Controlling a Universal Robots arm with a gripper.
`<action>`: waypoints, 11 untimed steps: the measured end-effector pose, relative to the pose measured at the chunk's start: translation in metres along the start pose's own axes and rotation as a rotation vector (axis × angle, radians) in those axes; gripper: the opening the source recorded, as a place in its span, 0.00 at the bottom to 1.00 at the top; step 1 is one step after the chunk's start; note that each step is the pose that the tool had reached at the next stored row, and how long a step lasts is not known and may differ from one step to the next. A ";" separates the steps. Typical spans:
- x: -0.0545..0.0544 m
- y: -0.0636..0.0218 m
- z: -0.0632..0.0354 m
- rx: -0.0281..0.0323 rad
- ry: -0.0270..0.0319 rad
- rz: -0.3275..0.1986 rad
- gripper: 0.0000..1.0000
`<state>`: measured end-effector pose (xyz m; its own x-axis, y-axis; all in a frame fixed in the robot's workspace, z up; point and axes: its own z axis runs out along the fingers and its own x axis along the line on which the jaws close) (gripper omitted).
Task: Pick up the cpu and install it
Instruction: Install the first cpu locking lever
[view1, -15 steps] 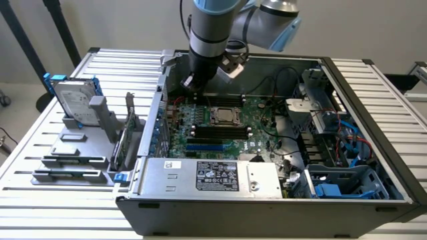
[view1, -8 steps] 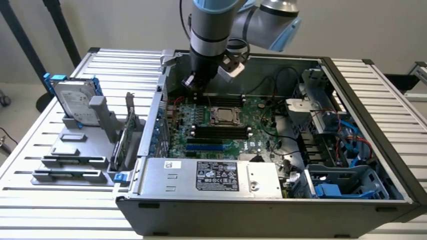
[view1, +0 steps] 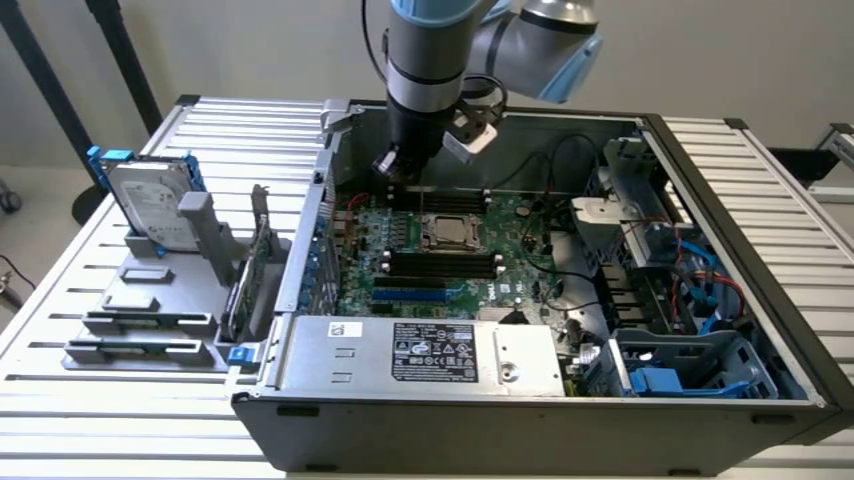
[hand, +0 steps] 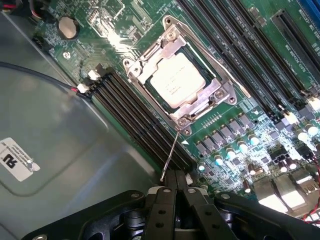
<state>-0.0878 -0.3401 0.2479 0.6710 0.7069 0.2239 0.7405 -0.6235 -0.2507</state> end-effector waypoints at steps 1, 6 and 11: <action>0.001 0.0007 -0.0001 -0.0031 0.0026 -0.001 0.11; 0.004 0.0045 -0.0002 -0.0177 0.0158 -0.005 0.11; 0.005 0.0068 0.0020 -0.0313 0.0274 -0.007 0.11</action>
<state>-0.0795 -0.3401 0.2455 0.6666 0.7018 0.2513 0.7454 -0.6294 -0.2196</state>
